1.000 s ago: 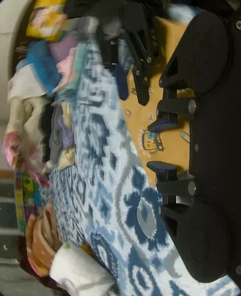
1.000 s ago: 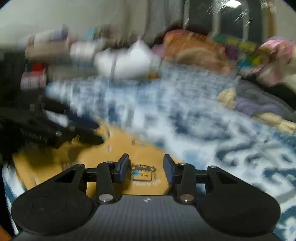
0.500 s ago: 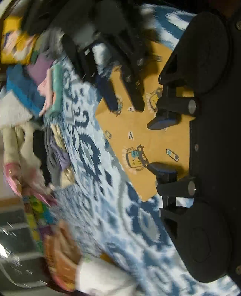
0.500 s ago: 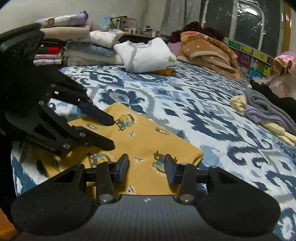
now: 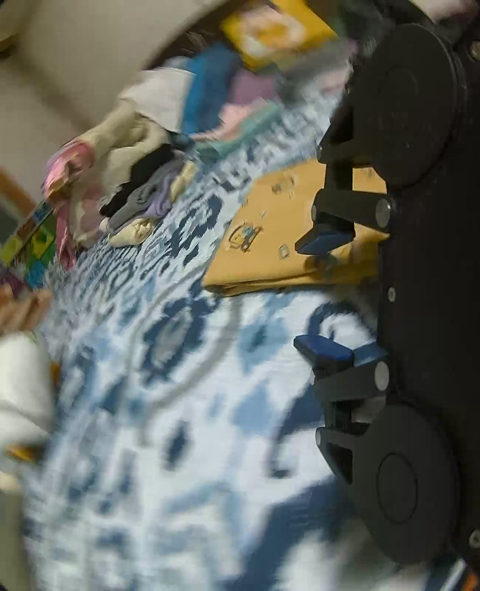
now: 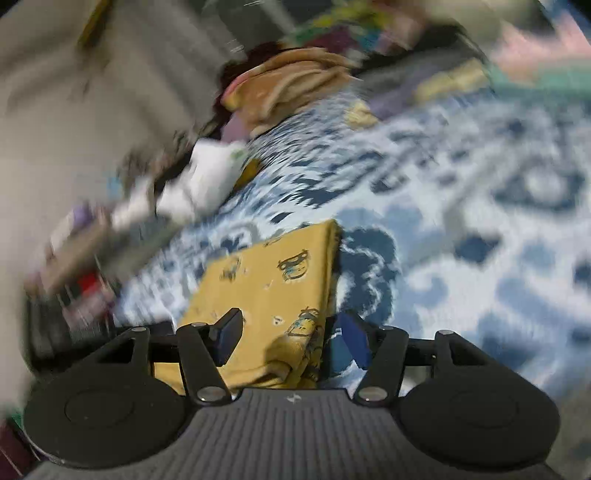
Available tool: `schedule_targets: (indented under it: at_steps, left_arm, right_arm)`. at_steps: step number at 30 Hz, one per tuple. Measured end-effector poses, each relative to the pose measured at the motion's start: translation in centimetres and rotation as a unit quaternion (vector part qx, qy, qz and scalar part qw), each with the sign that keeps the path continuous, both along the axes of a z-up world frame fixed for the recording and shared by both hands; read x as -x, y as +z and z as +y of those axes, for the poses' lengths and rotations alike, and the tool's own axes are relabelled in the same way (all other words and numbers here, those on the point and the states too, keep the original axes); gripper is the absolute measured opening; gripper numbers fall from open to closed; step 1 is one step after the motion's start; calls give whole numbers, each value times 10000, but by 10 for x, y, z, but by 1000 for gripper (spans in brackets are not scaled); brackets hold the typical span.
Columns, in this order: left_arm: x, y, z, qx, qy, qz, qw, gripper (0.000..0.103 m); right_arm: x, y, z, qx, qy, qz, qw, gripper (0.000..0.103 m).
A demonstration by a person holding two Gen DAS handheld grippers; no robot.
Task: Fold clothes
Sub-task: 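Grasp the folded garment with both grippers and lift it, then carry the folded garment with both grippers onto the pink and teal stack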
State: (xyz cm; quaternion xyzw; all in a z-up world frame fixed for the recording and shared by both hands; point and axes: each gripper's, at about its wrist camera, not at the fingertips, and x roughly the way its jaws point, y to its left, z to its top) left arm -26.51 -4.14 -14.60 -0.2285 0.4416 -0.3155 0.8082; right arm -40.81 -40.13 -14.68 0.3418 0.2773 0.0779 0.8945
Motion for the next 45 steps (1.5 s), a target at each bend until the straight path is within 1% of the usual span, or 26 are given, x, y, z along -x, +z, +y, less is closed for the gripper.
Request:
schedule_targets:
  at_steps: [2,4,7,9,10,12,13,14,16,17,18,20,22,26,29,32,35,37,40,43,45]
  left_arm:
    - [1,-5,2,255,56,283,9993,47]
    - [3,-7,-4,333,13,405,9986,47]
    - [6,-7,-14,327,-50,412,9986,47]
    - [4,-10,-21,445,-86,453,9979,46]
    - [3,-11,-25,458,-121,444,9979,46]
    - [2,-13,-32,436,-170,361,9983,43]
    - [1,-14,-35,425,-164,346,9984,41]
    - [0,-15,-36,416,-154,342,9984,35]
    - [-1,-17,-37,395,-139,371,9984,28]
    - [-2,-18,-38,380,-156,385,9984,19]
    - [-2,-17,-38,365,-195,384,9984,14]
    - [-1,-12,-38,416,-239,322,9983,13]
    - [0,-4,-38,499,-282,229,9981,12]
    - [0,15,-44,670,-405,-10,9969,12]
    - [-6,27,-61,793,-559,-104,9952,12]
    - [-19,39,-93,883,-768,-69,9931,12]
    - [-40,49,-137,929,-1004,214,9904,12]
    - [-52,60,-172,908,-1223,313,9878,12]
    - [-72,74,-225,903,-1569,416,9826,12]
    - [-96,82,-285,852,-1875,537,9771,12]
    - [-112,87,-328,754,-2061,573,9739,12]
  right_arm:
    - [-4,-12,-10,-569,-114,88,9983,60]
    - [-12,-24,-10,-801,-159,287,9962,59]
    - [-22,-28,-1,-812,-80,327,9961,58]
    - [-30,-31,2,-968,24,324,9948,58]
    - [-33,-32,4,-1046,76,322,9940,55]
    - [-40,-34,7,-1026,83,377,9940,44]
    - [-42,-36,7,-1059,71,401,9935,36]
    - [-42,-38,5,-1131,45,434,9926,27]
    - [-40,-45,0,-1387,-33,479,9892,21]
    - [-40,-46,2,-1387,-11,451,9893,20]
    - [-40,-46,5,-1386,13,424,9894,20]
    - [-38,-45,5,-1457,38,337,9887,17]
    - [-37,-44,6,-1528,62,249,9879,16]
    - [-28,-31,-8,-1794,71,-153,9836,16]
    - [-20,-22,-25,-1952,-25,-481,9796,16]
    - [-15,-16,-48,-2057,-255,-648,9761,16]
    - [-8,-8,-80,-2255,-623,-731,9695,16]
    - [-3,-2,-102,-2400,-906,-761,9635,16]
    - [9,8,-141,-2490,-1288,-830,9563,16]
    - [6,10,-189,-2727,-1643,-781,9447,16]
    - [-1,14,-222,-2735,-1858,-743,9408,16]
